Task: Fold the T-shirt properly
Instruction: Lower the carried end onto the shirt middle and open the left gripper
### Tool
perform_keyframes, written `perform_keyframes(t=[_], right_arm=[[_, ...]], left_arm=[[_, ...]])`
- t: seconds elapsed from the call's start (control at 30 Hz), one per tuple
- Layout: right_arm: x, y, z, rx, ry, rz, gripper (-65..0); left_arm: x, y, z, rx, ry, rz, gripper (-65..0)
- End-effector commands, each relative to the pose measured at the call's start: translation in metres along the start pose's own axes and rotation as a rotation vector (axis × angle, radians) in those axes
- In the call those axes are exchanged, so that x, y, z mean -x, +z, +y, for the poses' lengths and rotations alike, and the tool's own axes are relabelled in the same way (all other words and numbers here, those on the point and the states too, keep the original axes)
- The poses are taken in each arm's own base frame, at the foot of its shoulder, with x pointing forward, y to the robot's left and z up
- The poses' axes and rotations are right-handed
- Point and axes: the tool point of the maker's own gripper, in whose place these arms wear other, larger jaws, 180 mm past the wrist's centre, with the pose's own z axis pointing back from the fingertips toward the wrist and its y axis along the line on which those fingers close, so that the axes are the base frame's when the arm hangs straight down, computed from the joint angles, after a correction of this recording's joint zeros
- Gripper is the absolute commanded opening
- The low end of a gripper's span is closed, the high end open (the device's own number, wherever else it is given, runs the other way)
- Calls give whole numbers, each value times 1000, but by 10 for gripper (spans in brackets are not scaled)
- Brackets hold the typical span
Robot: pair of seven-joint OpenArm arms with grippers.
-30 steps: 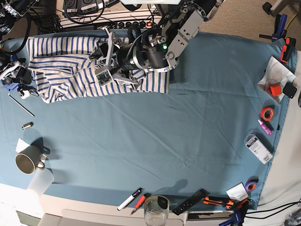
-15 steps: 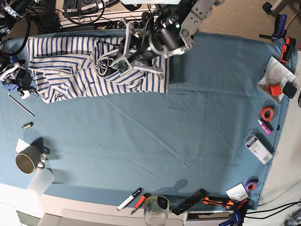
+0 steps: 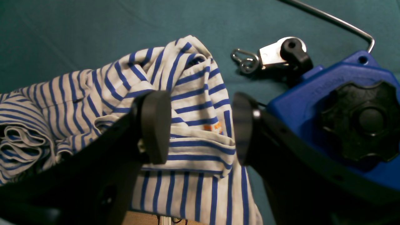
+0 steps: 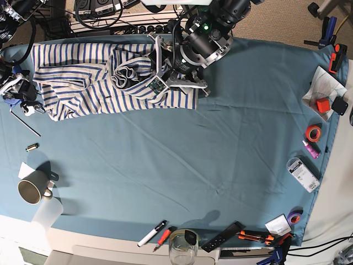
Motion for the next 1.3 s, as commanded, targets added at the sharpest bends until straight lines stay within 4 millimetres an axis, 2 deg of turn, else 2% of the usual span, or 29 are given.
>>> perform_keyframes(t=[0.0,0.2,0.27,0.33,0.47,0.77,1.0,1.17,1.27], right_arm=[[-18,8,-1,3,29,-51,-334],[-19,8,-1,3,29,-51,-334],[-19,8,-1,3,29,-51,-334],[-18,8,-1,3,29,-51,-334],[-18,8,-1,3,29,-51,-334],[-19,8,-1,3,30,-53,-334],[-20,8,-1,3,29,-61,-334],[-20,8,-1,2,29,-61,-334],[-20,8,-1,2,29,-61,-334]], left_arm=[[-11,3,-5,25,6,-38,-325],[-12,3,-9,43,17,-48,-326],[-15,2,-7,35,14,-66,-349],[-16,2,-6,24,9,-71,-411],[-15,2,-6,25,9,-67,-650],[-22,3,-8,34,-1,-95,-650],[-50,5,-20,72,46,-189,-650],[-71,7,-19,72,53,-264,-650],[-81,2,-18,74,51,-291,-650]])
